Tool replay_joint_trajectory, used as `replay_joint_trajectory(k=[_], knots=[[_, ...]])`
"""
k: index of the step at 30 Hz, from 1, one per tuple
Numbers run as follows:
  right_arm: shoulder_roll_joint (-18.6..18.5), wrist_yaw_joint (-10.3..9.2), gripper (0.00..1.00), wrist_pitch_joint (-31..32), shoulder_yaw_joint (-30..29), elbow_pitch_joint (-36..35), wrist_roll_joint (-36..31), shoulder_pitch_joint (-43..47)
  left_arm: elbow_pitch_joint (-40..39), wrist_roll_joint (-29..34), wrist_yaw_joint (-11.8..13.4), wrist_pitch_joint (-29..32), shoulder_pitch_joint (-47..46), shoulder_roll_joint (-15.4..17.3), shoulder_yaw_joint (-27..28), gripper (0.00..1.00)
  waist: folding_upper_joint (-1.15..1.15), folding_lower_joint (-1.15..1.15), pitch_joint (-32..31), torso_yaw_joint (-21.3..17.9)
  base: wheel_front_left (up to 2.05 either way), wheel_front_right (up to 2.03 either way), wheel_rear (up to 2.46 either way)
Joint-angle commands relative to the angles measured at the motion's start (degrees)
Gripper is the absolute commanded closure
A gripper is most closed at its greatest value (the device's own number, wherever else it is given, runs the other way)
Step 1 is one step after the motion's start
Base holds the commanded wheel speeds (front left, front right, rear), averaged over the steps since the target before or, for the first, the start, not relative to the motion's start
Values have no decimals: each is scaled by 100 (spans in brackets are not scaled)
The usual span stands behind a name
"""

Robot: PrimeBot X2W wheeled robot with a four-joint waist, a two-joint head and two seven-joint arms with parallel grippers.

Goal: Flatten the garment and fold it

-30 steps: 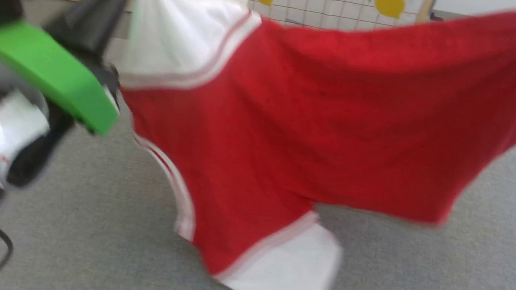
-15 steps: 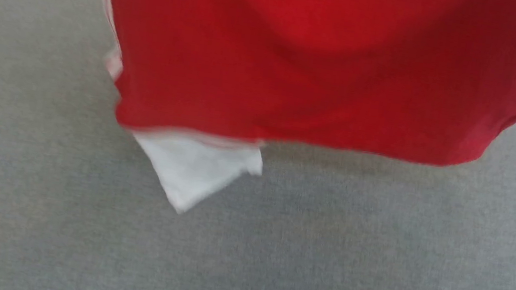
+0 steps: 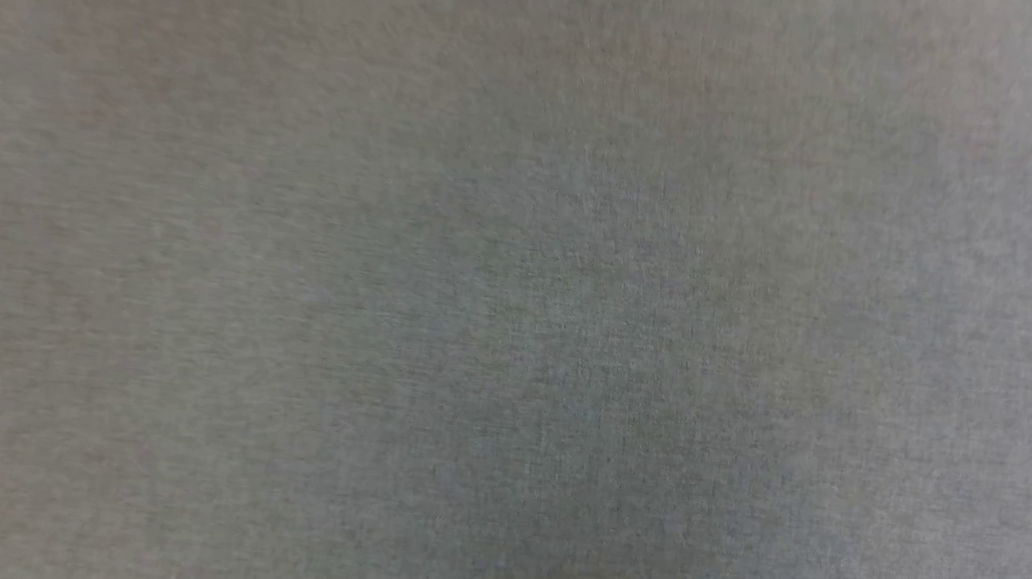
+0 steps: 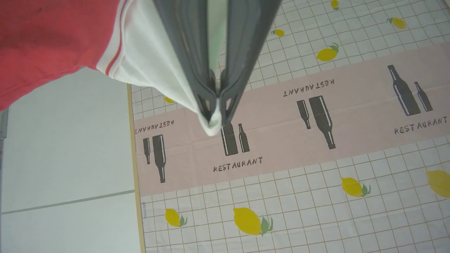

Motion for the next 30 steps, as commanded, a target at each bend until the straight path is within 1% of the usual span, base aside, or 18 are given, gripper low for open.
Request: replay_joint_trajectory(k=[1, 4, 8, 11, 14, 18, 24, 27, 30], knots=[[69, -8, 100, -183, 98, 165, -61, -186, 166, 66, -33, -131, -209, -78, -3, 100, 0, -2, 551, -195, 0, 0, 0], [179, -8, 100, -591, 323, 623, -42, -546, 616, 147, -76, -451, -529, -225, -1, 100, 0, -2, 682, -159, 0, 0, 0], [330, -8, 100, -999, 523, 1128, 51, -772, 975, 239, -144, -843, -666, -333, -117, 100, 0, -2, 800, -78, 0, 0, 0], [356, -8, 100, -1140, 823, 1329, 99, -701, 1100, 279, -179, -1072, -507, -379, -303, 100, 0, -2, 822, 23, 0, 0, 0], [346, -8, 100, -1244, 1102, 1513, 196, -448, 1186, 189, -196, -1254, -125, -444, -462, 100, 0, -2, 781, 151, 0, 0, 0], [319, -8, 100, -1343, 1418, 1700, 341, 75, 1181, 7, -203, -1447, 658, -530, -654, 100, 0, -2, 584, 306, 0, 0, 0], [225, -8, 100, -1381, 1829, 1785, 619, 1129, 933, -217, -189, -1581, 2205, -614, -971, 100, 0, -2, 49, 523, 0, 0, 0], [154, -8, 100, -1331, 2060, 1736, 755, 1822, 636, -361, -80, -1535, 3109, -567, -1126, 100, 0, -2, -321, 602, 0, 0, 0], [19, -8, 100, -1244, 2319, 1548, 874, 2471, 211, -493, 69, -1395, 3960, -427, -1290, 100, 0, -2, -650, 669, 0, 0, 0]])
